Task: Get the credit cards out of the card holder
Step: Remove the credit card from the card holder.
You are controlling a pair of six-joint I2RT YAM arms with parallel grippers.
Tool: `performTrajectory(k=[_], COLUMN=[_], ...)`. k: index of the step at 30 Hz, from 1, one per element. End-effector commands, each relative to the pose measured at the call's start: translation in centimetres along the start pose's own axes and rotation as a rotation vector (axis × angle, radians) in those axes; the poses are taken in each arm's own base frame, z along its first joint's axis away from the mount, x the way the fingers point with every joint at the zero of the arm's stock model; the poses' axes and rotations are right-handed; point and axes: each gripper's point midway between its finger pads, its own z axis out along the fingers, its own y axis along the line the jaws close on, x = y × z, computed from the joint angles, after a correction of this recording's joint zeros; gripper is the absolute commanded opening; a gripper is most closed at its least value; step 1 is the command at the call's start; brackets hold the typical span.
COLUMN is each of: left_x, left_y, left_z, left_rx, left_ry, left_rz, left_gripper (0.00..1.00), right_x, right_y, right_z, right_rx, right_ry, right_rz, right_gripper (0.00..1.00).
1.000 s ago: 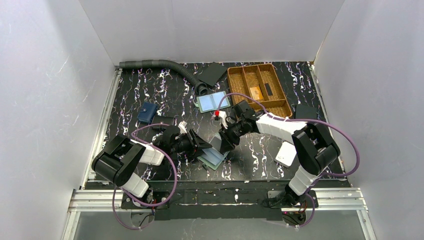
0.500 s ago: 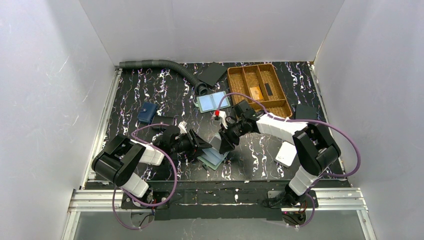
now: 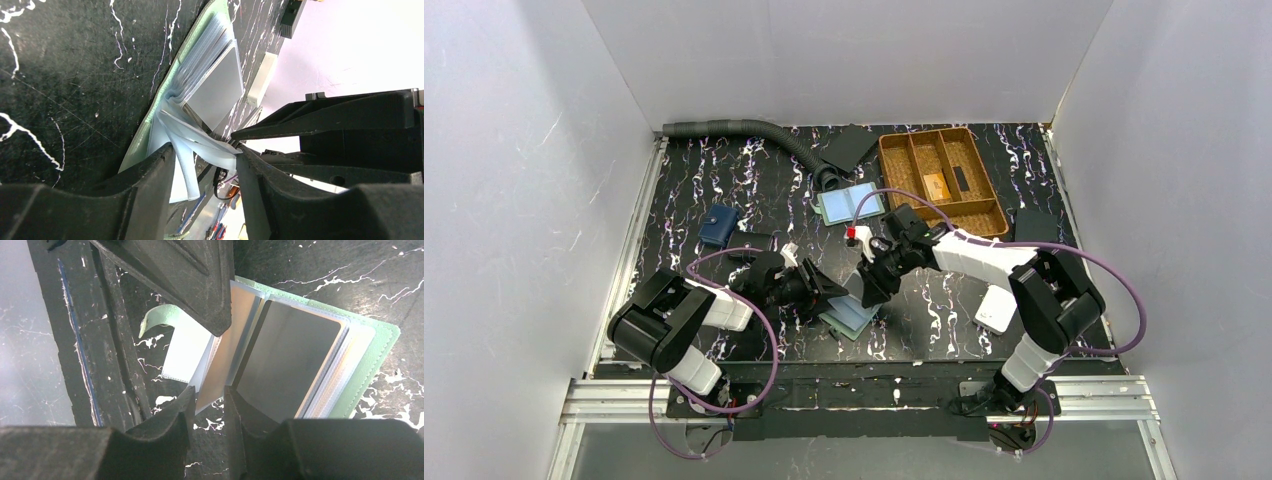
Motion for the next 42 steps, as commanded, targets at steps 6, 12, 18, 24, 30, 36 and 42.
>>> performTrajectory(k=[6,12,18,24,30,36,42], left_x=[0.3,0.4,0.2,-0.5,-1.4,-1.3,0.1], left_y=[0.8,0.0,-1.6,-4.8,-8.7,-12.7,-11.4], left_z=[-0.4,-1.2,-2.9,-4.7,-6.9,-7.5,-3.1], left_rx=[-0.028,0.013,0.082,0.172,0.267,0.338,0.244], left_ry=[0.01,-0.007,-0.074,-0.158,-0.252,-0.223,-0.104], left_rz=[-0.005,0.075,0.208,0.344,0.408,0.384,0.343], left_gripper=[0.54,0.61,0.69,0.72,0.74,0.83,0.76], right_x=[-1.3,-2.2,-2.6,-3.3,-4.1,-5.2,-5.4], right_y=[-0.8,-1.3,-1.4,-1.6,-2.5,-2.7,-3.8], right_z=[0.2,0.1,-0.2,-0.9,-2.7,-3.6,-5.4], right_rx=[0.121,0.155,0.097,0.109,0.084,0.077,0.023], right_ry=[0.013,-0.025,-0.093,-0.139,-0.239,-0.327,-0.444], right_rz=[-0.1,-0.049,0.046,0.049,0.139,0.195,0.34], right_gripper=[0.17,0.01,0.01,0.01,0.01,0.01,0.01])
